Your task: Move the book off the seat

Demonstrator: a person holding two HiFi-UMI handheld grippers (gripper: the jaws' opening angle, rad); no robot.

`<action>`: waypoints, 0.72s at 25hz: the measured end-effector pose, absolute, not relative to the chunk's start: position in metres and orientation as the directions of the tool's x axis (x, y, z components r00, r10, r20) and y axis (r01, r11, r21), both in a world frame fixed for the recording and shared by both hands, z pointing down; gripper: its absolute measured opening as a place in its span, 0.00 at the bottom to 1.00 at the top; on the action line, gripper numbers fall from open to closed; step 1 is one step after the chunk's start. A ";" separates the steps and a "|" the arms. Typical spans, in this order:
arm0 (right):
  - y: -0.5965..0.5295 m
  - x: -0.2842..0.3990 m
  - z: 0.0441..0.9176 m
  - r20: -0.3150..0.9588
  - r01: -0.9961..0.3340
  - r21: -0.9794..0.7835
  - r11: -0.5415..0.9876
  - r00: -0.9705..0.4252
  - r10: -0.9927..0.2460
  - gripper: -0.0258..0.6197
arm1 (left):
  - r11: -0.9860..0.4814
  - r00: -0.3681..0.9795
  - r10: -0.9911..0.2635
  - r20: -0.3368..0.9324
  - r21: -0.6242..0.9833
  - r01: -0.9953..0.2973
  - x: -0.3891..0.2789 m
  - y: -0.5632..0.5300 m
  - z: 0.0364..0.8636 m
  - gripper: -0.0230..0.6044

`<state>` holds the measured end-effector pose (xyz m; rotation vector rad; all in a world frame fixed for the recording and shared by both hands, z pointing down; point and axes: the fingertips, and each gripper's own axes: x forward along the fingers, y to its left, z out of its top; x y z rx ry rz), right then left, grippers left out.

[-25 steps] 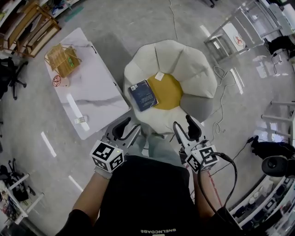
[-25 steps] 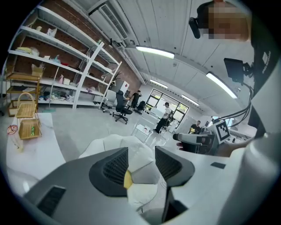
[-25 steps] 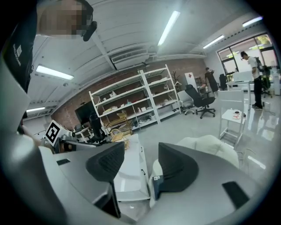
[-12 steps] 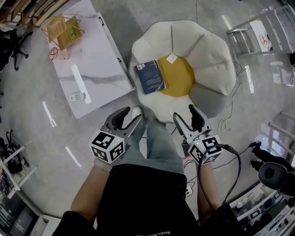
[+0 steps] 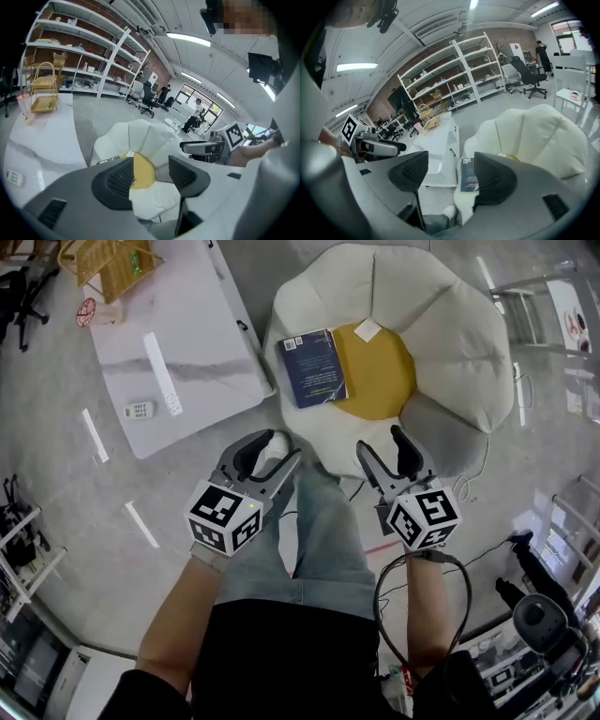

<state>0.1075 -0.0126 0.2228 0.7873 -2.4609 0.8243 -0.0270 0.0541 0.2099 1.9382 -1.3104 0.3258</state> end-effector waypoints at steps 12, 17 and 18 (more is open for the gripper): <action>-0.034 0.094 0.357 0.627 -0.620 -0.416 0.665 -0.726 -0.284 0.53 | -0.120 0.446 -0.649 0.616 0.496 -0.860 -0.027 0.038 0.332 0.43; -0.037 0.087 0.418 0.665 -0.613 -0.428 0.664 -0.711 -0.228 0.55 | -0.085 0.451 -0.644 0.618 0.528 -0.845 -0.033 0.031 0.388 0.44; -0.037 0.084 0.431 0.671 -0.610 -0.429 0.666 -0.709 -0.218 0.55 | -0.083 0.456 -0.639 0.619 0.535 -0.841 -0.033 0.030 0.400 0.45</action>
